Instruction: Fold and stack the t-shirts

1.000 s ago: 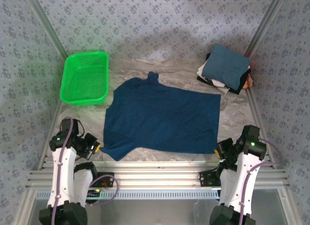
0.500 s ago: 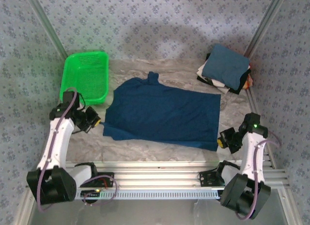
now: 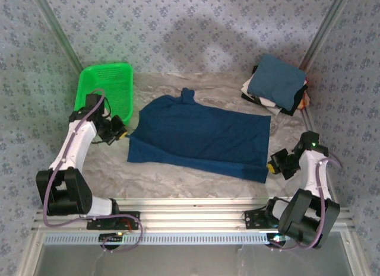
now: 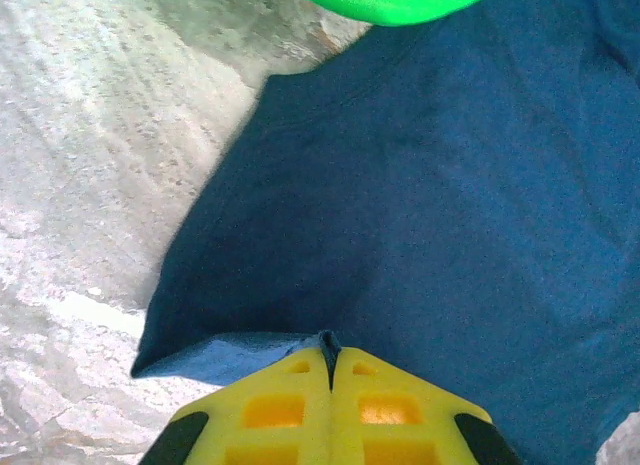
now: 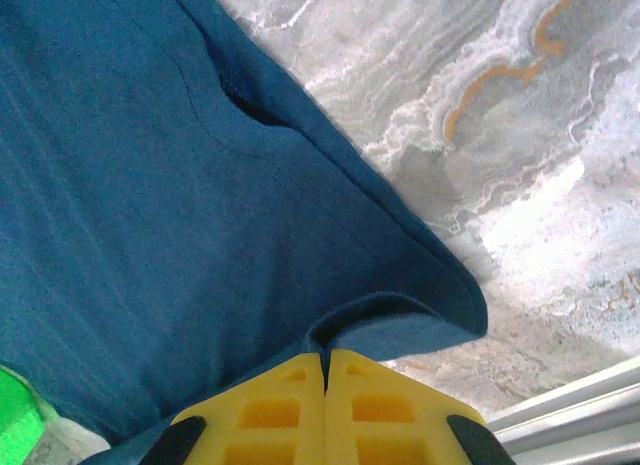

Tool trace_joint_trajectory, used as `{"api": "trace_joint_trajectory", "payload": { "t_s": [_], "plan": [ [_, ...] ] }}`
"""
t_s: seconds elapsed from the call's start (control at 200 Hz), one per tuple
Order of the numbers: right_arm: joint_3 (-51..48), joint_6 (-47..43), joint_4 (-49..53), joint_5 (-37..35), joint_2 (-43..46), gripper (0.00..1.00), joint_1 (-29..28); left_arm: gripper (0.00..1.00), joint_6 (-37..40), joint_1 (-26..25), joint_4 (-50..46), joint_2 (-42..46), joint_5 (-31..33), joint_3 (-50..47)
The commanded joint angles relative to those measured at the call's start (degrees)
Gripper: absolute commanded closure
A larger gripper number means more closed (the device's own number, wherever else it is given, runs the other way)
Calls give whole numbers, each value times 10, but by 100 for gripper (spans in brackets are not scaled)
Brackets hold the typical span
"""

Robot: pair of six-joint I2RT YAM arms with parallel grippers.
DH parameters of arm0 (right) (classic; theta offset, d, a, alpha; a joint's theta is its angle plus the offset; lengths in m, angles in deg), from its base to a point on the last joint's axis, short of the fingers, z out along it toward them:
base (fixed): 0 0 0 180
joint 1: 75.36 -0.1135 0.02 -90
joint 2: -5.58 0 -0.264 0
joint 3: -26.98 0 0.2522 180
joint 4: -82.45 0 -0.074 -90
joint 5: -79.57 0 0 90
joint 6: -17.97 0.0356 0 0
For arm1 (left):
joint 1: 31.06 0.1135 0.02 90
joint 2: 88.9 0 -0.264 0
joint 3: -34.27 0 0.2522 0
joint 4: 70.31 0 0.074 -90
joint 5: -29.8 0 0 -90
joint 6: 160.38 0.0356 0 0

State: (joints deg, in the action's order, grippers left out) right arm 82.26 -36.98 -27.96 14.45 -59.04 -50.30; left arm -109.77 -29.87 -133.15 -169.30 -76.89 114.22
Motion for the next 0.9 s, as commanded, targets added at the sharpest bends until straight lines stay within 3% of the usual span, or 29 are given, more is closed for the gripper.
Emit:
{"api": "trace_joint_trajectory", "payload": {
  "t_s": [0.0,0.894],
  "plan": [
    [15,-20,-9,0,-12,100,5,100,21,-15,15,-26,1,34],
    [0,-46,-37,-17,-38,100,10,100,129,-78,-36,-217,32,217]
  ]
}}
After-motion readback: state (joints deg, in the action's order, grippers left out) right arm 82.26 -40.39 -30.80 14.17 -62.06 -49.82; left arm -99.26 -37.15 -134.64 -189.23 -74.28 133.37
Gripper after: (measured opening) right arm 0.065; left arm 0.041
